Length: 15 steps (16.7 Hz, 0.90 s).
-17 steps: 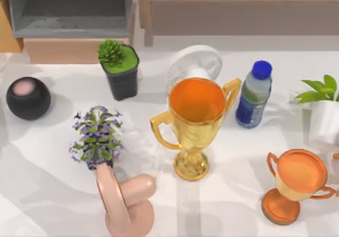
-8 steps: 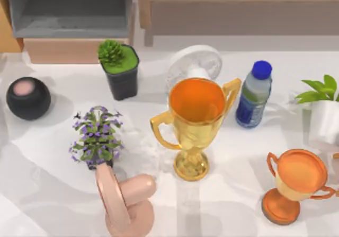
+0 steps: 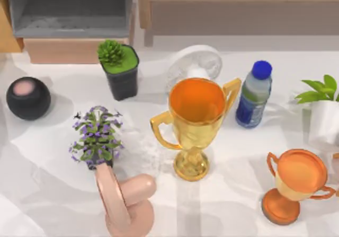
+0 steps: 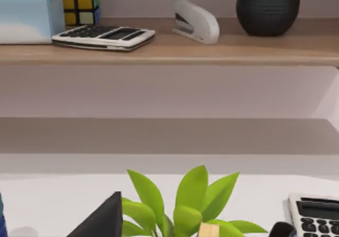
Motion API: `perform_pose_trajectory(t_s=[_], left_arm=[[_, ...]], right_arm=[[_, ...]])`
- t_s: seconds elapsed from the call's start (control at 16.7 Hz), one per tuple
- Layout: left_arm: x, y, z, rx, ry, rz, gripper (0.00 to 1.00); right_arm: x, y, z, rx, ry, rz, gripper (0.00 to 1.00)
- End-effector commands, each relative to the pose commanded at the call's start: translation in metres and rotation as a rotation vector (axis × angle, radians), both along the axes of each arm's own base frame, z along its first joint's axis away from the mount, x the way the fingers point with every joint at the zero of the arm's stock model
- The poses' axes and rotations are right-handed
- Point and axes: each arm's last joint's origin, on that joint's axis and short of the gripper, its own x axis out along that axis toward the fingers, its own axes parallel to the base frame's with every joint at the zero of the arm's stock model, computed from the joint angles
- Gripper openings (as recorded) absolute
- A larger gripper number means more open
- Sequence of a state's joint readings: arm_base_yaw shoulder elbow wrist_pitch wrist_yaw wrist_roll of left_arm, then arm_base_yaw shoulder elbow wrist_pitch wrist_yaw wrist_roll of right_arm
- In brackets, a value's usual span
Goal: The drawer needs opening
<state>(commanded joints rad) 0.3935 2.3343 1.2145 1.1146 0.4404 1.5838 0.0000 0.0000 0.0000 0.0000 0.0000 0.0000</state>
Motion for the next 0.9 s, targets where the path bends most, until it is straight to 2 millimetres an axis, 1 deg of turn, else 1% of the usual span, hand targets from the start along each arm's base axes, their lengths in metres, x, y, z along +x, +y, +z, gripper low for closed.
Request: perform_pose_trajectory(t_s=[0.3,0.36,0.48,0.6,0.78,0.9], left_arm=[[0.000,0.000,0.000,0.000,0.000,0.000,0.00],[-0.001,0.001,-0.005,-0.013,0.018,0.003,0.00],[-0.005,0.003,-0.002,-0.009,0.008,0.001,0.00],[-0.018,0.004,-0.001,-0.008,0.002,0.002,0.00],[-0.046,0.000,-0.011,-0.025,0.040,0.002,0.00],[-0.060,0.002,-0.008,-0.020,0.026,0.007,0.00]], right_arm=[[0.000,0.000,0.000,0.000,0.000,0.000,1.00],[0.000,0.000,0.000,0.000,0.000,0.000,1.00],[0.000,0.000,0.000,0.000,0.000,0.000,1.00],[0.000,0.000,0.000,0.000,0.000,0.000,1.00],[0.000,0.000,0.000,0.000,0.000,0.000,1.00],[0.000,0.000,0.000,0.000,0.000,0.000,1.00]])
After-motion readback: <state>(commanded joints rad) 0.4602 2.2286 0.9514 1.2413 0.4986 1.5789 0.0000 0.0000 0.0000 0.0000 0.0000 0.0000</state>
